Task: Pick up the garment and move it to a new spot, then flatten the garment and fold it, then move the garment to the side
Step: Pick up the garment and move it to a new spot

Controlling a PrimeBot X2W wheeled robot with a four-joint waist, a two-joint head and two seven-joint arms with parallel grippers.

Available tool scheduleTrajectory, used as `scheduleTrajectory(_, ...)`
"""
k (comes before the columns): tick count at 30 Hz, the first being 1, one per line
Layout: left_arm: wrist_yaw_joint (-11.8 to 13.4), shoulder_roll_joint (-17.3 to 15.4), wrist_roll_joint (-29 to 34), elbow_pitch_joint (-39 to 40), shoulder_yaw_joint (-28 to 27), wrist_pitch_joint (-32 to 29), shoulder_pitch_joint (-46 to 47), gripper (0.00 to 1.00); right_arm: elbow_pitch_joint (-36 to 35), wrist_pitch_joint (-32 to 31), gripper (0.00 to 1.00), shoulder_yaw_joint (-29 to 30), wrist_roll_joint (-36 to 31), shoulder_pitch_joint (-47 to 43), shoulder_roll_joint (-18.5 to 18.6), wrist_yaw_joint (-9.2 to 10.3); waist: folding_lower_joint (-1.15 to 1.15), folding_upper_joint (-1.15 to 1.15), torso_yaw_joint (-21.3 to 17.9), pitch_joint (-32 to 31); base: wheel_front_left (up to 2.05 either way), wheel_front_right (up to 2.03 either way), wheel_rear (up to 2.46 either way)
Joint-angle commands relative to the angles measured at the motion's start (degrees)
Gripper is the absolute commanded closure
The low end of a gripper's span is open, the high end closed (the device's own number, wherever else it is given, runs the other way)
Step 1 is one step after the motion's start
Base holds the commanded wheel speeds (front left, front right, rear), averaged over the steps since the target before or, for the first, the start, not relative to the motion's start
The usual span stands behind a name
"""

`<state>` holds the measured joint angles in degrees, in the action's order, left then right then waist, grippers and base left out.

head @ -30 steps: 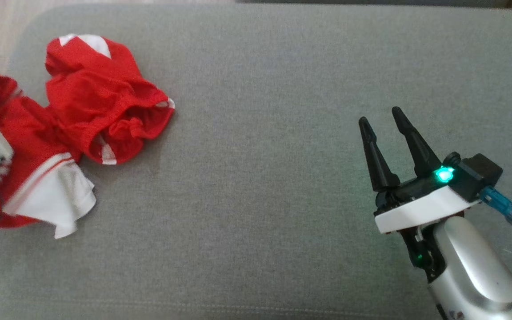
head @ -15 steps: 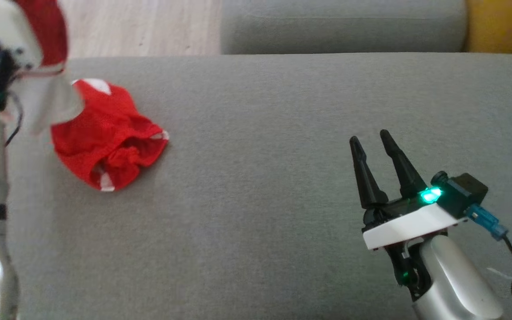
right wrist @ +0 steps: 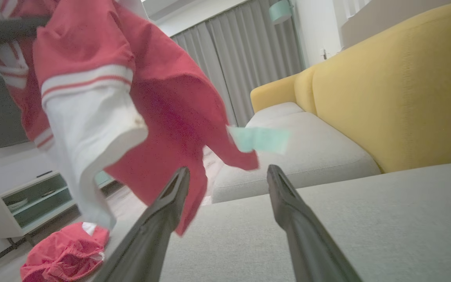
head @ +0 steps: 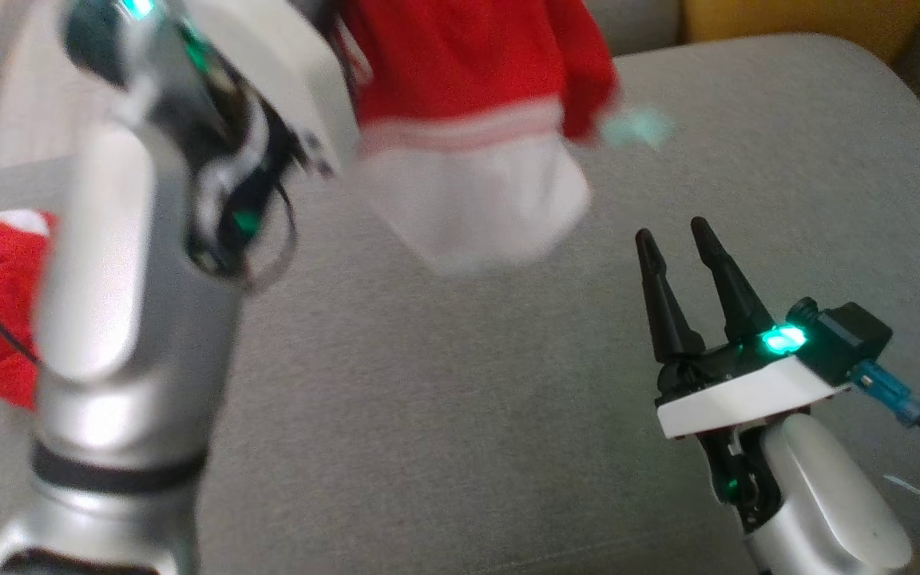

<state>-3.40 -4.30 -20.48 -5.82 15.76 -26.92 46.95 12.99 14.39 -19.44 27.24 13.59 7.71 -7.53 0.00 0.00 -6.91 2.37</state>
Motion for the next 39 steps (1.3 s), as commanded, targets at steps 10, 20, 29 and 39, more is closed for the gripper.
scheduleTrajectory(10,1.9,1.0,-1.3,-13.3,4.2,16.5,-13.8,1.00,-4.2,0.6,0.00,0.1,1.2,3.9,1.1,0.04,0.00,0.00,-7.5,4.7,0.00,0.00,0.00)
scheduleTrajectory(20,1.2,1.4,-3.1,-32.0,8.2,26.7,-12.5,0.00,-3.1,0.6,0.00,0.3,1.2,3.6,2.3,0.04,0.00,0.00,-6.7,4.7,0.00,0.00,0.00)
scheduleTrajectory(29,1.1,-0.7,-5.3,-27.9,8.4,30.7,-9.8,0.00,-1.8,0.6,0.00,1.7,1.1,2.0,3.3,0.04,0.00,0.00,-3.6,1.1,0.00,0.00,0.00)
scheduleTrajectory(39,9.8,-9.1,-5.8,-9.0,0.5,36.2,-24.2,0.00,-2.6,0.6,0.00,2.5,0.8,-0.4,3.8,0.04,0.00,0.00,-1.6,-0.8,0.00,0.00,0.00)
